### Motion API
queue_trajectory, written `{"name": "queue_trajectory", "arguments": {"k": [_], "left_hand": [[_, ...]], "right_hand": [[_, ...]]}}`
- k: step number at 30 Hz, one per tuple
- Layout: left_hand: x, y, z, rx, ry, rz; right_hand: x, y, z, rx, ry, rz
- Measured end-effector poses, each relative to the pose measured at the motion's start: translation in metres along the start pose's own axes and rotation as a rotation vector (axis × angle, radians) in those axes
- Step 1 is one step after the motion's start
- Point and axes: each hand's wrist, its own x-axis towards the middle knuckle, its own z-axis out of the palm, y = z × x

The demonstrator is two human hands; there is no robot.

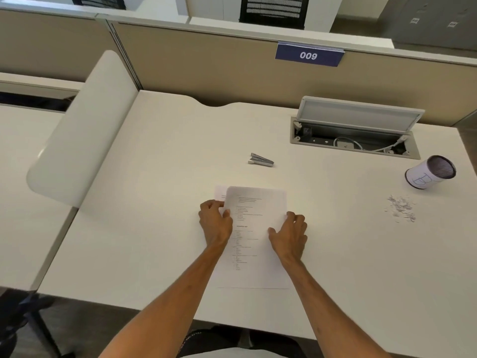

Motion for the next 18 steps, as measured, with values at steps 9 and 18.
{"name": "queue_trajectory", "arguments": {"k": [9,18], "left_hand": [[0.009,-0.003,-0.01,0.063,-0.027,0.107],[0.018,0.002,0.003,-0.064,-0.043,-0.085]], "right_hand": [[0.0,-0.018,0.014,-0.031,-0.035,-0.056],[-0.002,-0.02,0.019,-0.005,-0.008,-0.035]]}}
